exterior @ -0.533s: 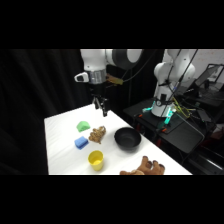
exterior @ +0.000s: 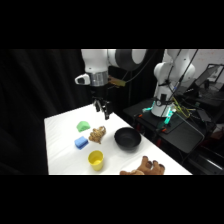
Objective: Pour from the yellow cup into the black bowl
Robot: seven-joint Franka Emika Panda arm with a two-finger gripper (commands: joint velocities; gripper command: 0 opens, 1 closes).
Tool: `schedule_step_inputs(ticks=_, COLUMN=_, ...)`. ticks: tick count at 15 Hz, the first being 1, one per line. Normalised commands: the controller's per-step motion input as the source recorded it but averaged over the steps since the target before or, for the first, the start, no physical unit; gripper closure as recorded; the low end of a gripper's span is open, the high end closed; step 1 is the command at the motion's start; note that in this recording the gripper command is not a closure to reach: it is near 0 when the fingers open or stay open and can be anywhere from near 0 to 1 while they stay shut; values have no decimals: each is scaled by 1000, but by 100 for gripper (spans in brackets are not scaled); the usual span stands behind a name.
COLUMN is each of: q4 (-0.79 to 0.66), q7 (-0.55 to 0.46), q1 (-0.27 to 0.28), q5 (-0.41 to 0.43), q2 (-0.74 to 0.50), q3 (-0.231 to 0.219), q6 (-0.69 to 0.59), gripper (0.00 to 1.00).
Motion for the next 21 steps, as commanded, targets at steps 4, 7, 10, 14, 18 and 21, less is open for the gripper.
schedule_step_inputs(ticks=4, q4=312, q7=98, q1=126, q5=-39, q2=195, q3=111, q6=73, gripper=0)
schedule_step_inputs(ticks=7, q4=348, q7=-19, q1=79, q5=-14, q2=299, q3=69, q6=175, gripper=0)
schedule_step_inputs(ticks=10, q4=312, q7=-131, q1=59, q5=-14, q2=278, q3=56, q6=171, gripper=0)
schedule_step_inputs(ticks=14, q4=216, q7=-162, q1=42, q5=-36, q2=225, q3=37, q6=136, gripper=0)
schedule_step_inputs(ticks=18, q4=163, q7=-212, q1=-1, q5=-11, q2=248, q3=27, q6=148, gripper=0)
schedule_step_inputs(ticks=21, q4=214, q7=-206, q1=-7, q5=7, q2=298, q3=37, q6=108, gripper=0)
